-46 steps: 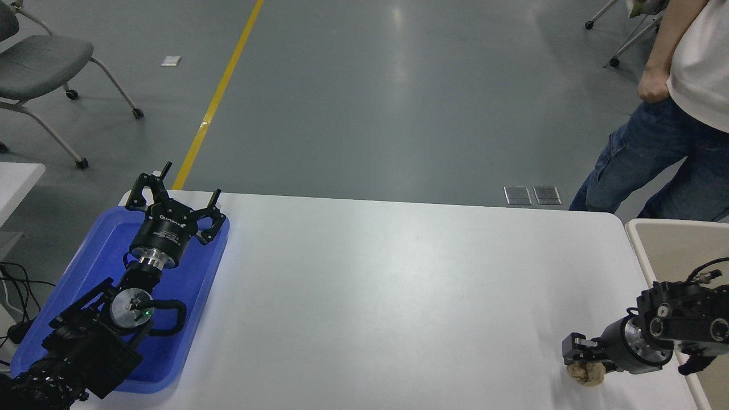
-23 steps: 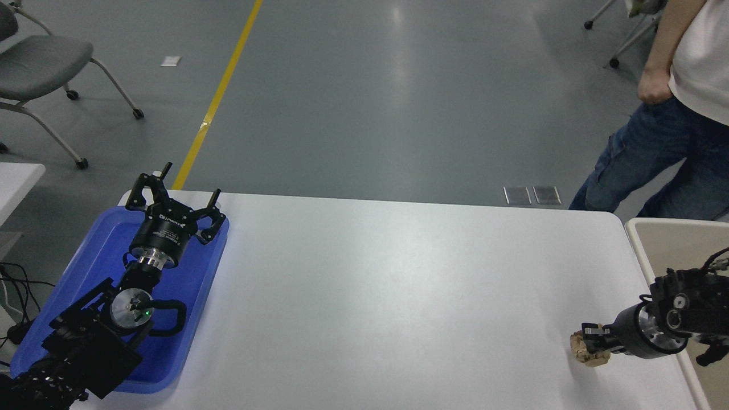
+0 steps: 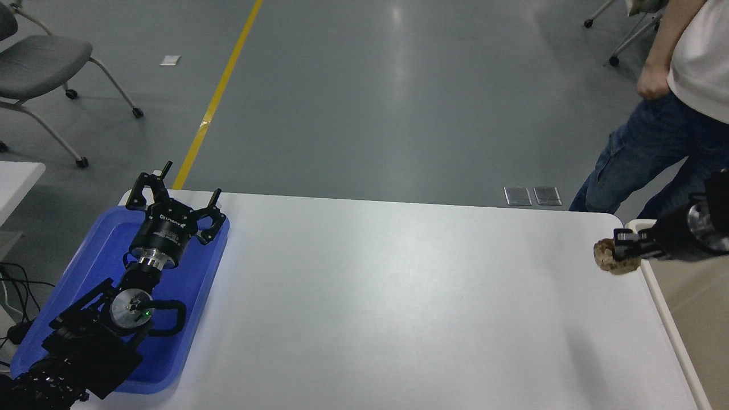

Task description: Pick up paper ball place in dustbin

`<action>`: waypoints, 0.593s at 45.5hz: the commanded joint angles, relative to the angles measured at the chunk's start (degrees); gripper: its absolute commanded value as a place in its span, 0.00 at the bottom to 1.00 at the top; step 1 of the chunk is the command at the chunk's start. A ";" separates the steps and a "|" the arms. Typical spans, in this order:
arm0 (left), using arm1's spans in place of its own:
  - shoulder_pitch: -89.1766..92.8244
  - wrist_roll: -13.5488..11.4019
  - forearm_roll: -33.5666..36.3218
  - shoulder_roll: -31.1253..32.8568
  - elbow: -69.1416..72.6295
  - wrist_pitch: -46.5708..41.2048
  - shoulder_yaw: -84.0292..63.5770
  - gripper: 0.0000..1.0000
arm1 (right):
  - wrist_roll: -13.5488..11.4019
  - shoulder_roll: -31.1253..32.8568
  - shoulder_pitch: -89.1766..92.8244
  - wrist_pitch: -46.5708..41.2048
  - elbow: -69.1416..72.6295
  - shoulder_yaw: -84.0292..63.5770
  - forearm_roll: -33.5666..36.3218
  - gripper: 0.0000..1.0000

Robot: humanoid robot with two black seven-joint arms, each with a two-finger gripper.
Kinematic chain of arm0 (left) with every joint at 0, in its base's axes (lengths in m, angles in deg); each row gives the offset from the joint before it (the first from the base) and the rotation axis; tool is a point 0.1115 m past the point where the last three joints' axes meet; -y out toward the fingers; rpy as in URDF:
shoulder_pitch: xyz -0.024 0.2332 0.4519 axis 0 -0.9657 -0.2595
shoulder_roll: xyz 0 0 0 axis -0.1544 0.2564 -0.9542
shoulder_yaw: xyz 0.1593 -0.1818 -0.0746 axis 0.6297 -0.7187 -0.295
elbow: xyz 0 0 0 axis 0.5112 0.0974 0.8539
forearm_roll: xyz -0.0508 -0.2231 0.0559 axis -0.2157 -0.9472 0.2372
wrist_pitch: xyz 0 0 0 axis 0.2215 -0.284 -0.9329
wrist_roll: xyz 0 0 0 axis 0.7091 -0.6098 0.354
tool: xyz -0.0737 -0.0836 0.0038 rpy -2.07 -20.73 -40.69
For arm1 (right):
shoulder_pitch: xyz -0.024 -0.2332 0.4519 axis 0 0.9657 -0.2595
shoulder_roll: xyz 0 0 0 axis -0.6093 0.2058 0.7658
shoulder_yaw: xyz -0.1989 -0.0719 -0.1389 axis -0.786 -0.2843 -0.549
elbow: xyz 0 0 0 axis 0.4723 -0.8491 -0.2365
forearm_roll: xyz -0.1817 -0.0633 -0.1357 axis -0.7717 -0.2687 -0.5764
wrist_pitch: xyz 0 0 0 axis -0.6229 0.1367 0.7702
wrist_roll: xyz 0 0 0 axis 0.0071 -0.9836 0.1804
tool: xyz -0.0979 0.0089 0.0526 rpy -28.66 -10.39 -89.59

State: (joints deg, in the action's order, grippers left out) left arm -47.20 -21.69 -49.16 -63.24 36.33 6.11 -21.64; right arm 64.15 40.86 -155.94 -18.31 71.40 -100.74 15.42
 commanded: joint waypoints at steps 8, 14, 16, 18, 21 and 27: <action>0.00 0.00 0.00 0.00 0.00 -0.03 0.00 1.00 | -0.03 1.12 -18.34 -7.50 0.36 -6.42 0.02 0.00; 0.00 0.00 0.00 0.00 0.00 0.06 0.00 1.00 | -0.03 1.12 -17.64 -7.23 -0.61 -6.51 -0.07 0.00; 0.00 0.00 0.00 0.00 0.00 -0.03 0.00 1.00 | -0.03 1.12 -17.03 -6.97 -1.92 -6.51 -0.16 0.00; 0.00 0.00 0.00 0.00 0.00 -0.03 0.00 1.00 | -0.03 1.21 -15.80 -6.80 -3.77 -6.51 -0.07 0.00; 0.00 0.00 0.00 0.00 0.00 -0.03 -0.09 1.00 | -0.03 1.21 -12.29 -6.44 -8.41 -5.54 0.02 0.00; 0.00 0.00 0.00 0.00 0.00 -0.03 0.00 1.00 | 0.06 1.91 -2.10 -4.78 -23.62 -2.12 1.07 0.00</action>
State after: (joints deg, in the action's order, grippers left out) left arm -47.20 -21.69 -49.16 -63.24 36.32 6.10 -21.65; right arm 64.11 42.01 -168.30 -24.56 64.71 -106.02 15.59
